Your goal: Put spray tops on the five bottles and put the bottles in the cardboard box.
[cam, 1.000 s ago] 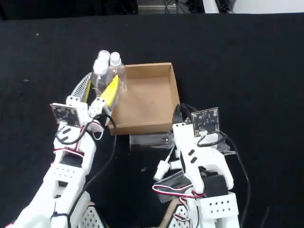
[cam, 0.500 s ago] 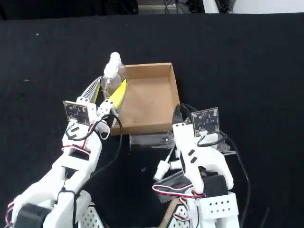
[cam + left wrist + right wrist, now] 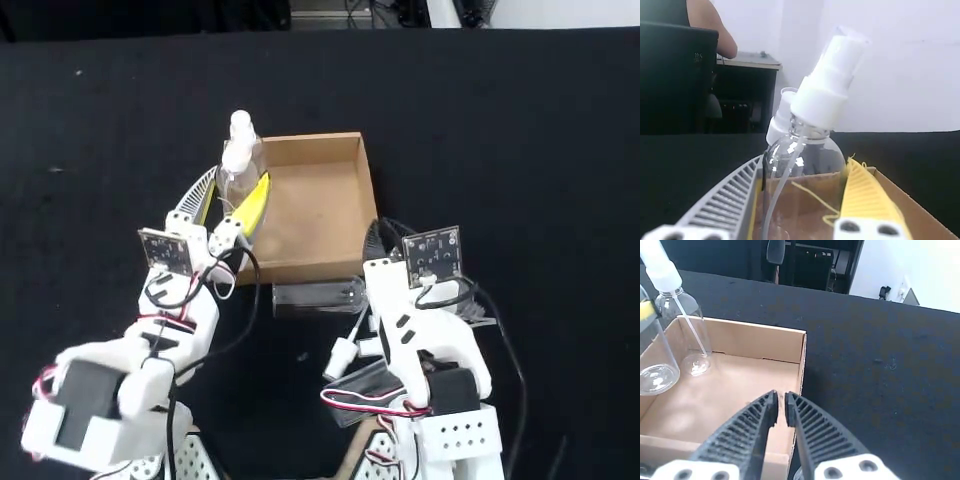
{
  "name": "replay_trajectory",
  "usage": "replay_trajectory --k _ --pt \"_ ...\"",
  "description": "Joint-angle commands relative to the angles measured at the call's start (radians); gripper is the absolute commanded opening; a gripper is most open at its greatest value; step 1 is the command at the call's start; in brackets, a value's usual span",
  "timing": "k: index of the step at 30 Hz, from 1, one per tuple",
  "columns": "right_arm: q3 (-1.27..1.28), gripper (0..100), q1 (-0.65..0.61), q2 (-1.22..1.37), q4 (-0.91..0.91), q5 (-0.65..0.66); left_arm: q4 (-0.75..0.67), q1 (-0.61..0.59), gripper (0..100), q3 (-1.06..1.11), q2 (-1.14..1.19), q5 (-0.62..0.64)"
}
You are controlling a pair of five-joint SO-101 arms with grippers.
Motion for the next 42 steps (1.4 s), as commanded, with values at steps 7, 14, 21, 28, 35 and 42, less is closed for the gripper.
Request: replay_trajectory --k 7,14,21,28,35,42 --pt "-0.004 1.2 0.017 -0.019 -0.031 0.006 -0.262 0.001 3 -0.084 0.242 0.011" --pt "-0.004 1.2 0.017 -0.019 -0.032 0.008 -0.344 0.008 3 -0.136 0.393 0.011" --pt "-0.004 1.2 0.017 -0.019 -0.032 0.008 -0.384 0.001 3 -0.14 0.466 0.011" --pt "-0.004 1.2 0.017 -0.019 -0.032 0.008 -0.385 0.001 3 -0.14 0.499 0.011" --pt "-0.004 1.2 0.017 -0.019 -0.032 0.008 -0.385 -0.016 3 -0.139 0.506 0.002" --pt "-0.004 1.2 0.017 -0.019 -0.032 0.008 -0.385 -0.033 3 -0.14 0.506 0.003"
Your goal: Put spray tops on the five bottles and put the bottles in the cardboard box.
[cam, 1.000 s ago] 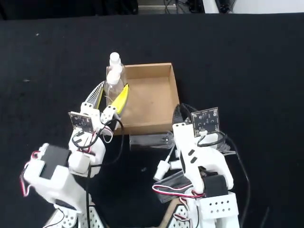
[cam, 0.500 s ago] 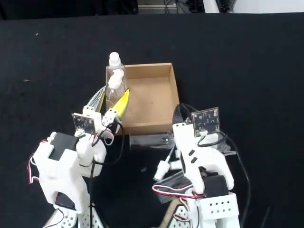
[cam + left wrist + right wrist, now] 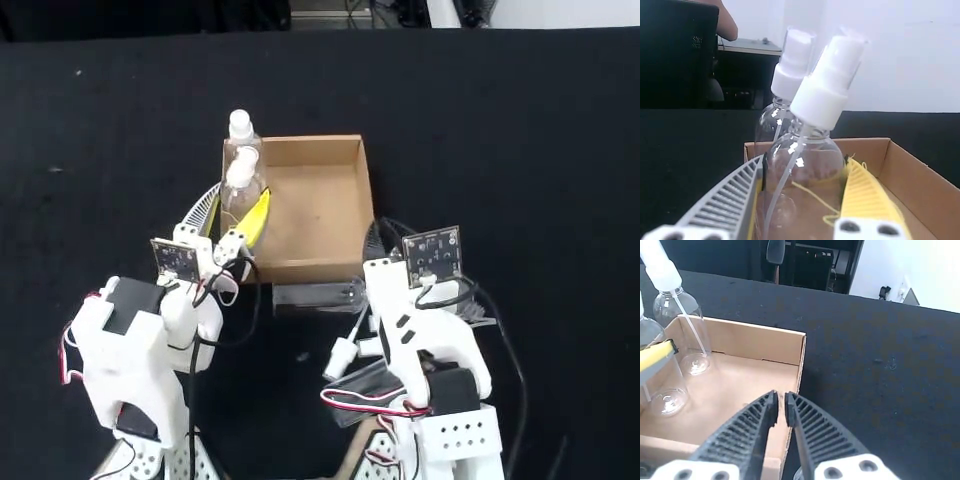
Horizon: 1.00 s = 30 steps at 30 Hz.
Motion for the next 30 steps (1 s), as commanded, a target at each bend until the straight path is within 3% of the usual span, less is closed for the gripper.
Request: replay_trajectory --k 1,20,30 --pt "-0.004 1.2 0.017 -0.019 -0.032 0.008 -0.028 -0.024 3 -0.03 -0.006 0.0" --pt "-0.004 1.2 0.017 -0.019 -0.032 0.009 -0.021 -0.025 3 -0.099 0.0 0.003" --pt "-0.004 1.2 0.017 -0.019 -0.032 0.009 -0.046 -0.031 3 -0.229 0.203 -0.002"
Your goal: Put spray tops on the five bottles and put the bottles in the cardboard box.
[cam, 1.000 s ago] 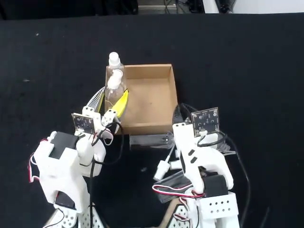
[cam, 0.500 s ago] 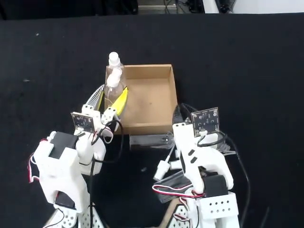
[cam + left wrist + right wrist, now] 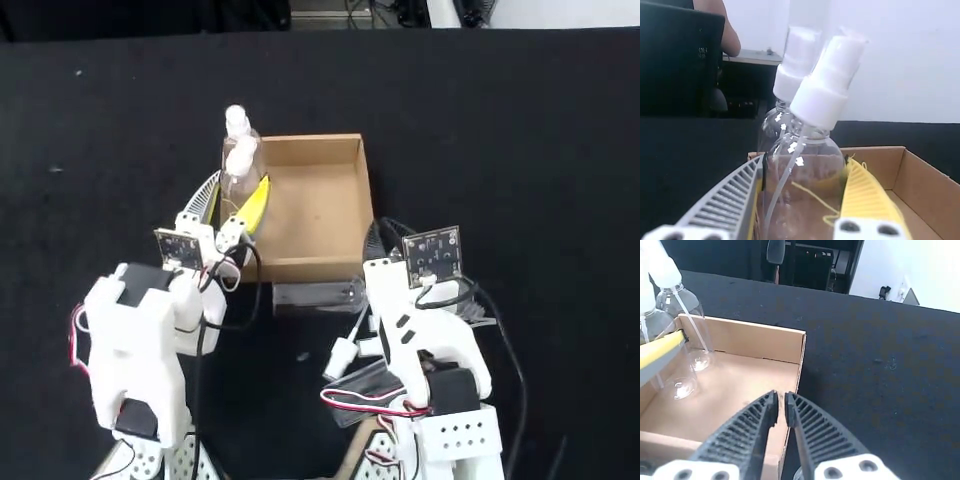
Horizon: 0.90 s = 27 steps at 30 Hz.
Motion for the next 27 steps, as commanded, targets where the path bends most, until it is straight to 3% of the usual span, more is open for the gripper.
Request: replay_trajectory --k 1,15,22,27 --pt "-0.004 1.2 0.017 -0.019 -0.032 0.009 -0.06 -0.013 3 -0.051 0.043 -0.002" --pt "-0.004 1.2 0.017 -0.019 -0.034 0.057 -0.091 -0.008 4 -0.05 0.054 -0.002" --pt "-0.004 1.2 0.017 -0.019 -0.034 0.058 -0.089 -0.012 23 -0.039 0.054 0.008" --pt "-0.004 1.2 0.017 -0.019 -0.034 0.058 -0.089 -0.008 25 -0.013 0.051 0.008"
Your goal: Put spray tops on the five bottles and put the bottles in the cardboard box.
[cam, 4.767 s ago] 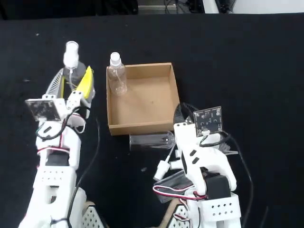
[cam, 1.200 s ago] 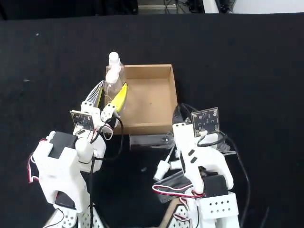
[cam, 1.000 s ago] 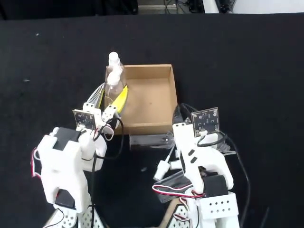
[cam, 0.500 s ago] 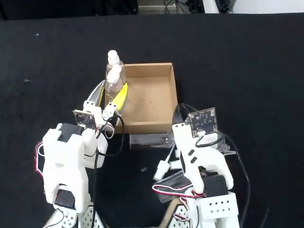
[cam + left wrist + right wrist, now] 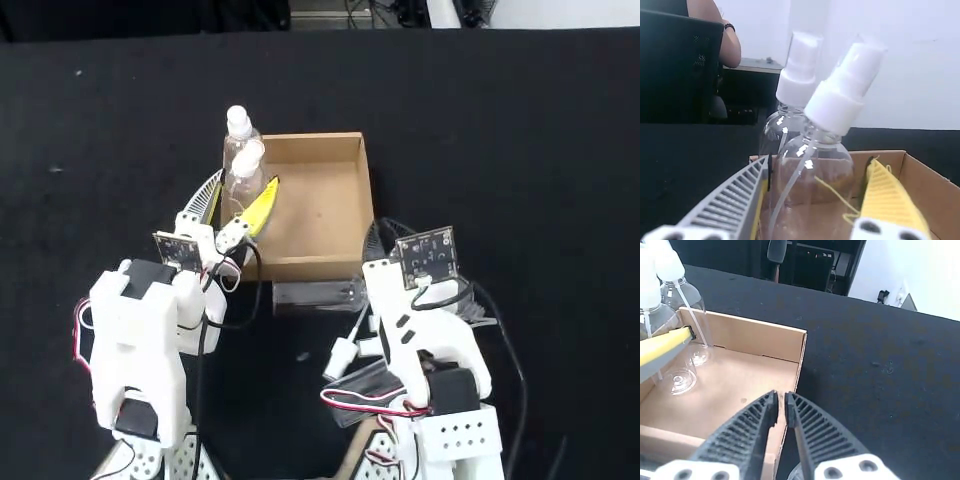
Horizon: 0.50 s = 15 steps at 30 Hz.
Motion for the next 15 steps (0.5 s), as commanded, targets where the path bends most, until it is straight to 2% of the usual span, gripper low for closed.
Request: replay_trajectory --k 1,15 --pt "-0.004 1.2 0.017 -0.019 -0.034 0.009 -0.025 -0.005 25 0.013 0.002 0.006" --pt "-0.004 1.2 0.017 -0.019 -0.034 0.009 -0.026 -0.015 25 0.013 -0.009 -0.002"
